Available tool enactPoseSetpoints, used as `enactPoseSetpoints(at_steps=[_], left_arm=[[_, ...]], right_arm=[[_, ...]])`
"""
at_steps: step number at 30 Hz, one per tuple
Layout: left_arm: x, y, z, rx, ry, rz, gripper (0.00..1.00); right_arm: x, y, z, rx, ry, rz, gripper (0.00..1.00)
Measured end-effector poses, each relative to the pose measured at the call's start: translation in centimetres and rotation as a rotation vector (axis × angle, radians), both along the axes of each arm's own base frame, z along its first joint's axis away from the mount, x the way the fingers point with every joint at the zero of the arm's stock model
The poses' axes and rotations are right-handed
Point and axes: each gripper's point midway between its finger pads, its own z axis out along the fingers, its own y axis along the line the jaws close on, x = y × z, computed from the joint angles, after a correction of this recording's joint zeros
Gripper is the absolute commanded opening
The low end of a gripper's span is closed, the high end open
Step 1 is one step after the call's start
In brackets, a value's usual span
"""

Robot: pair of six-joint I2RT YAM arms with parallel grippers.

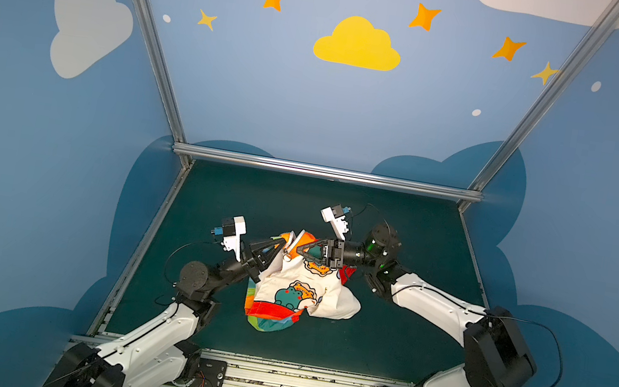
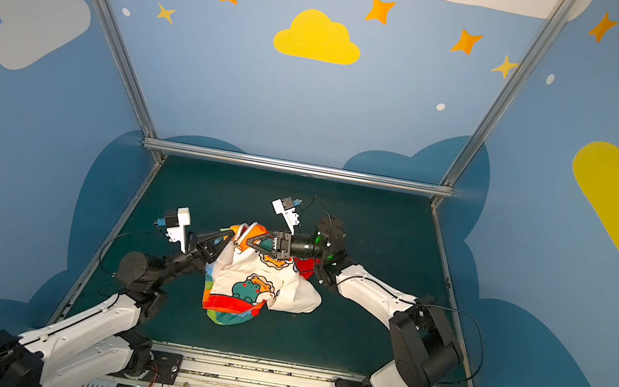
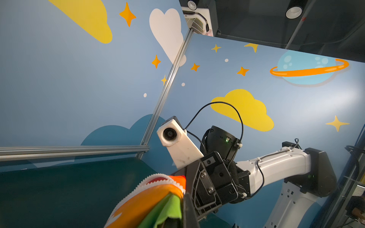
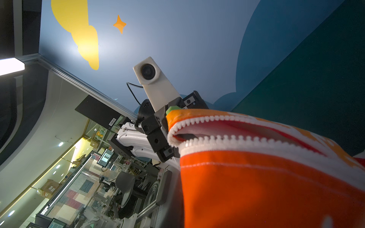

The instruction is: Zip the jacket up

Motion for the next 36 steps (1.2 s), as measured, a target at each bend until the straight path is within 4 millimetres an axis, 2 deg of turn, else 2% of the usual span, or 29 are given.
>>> enactPoseSetpoints(at_steps=[9, 36], left_arm=[[-0.42, 0.27, 0.83, -0.019, -0.029, 0.005, 0.03], [-0.58, 0.31, 0.82, -0.029, -0.032, 0.003, 0.03]], right_arm=[[-0.11, -0.02, 0.02, 0.000, 0.001, 0.007, 0.00], [-0.06, -0.04, 0.78, 0.019, 0.009, 0.019, 0.00]])
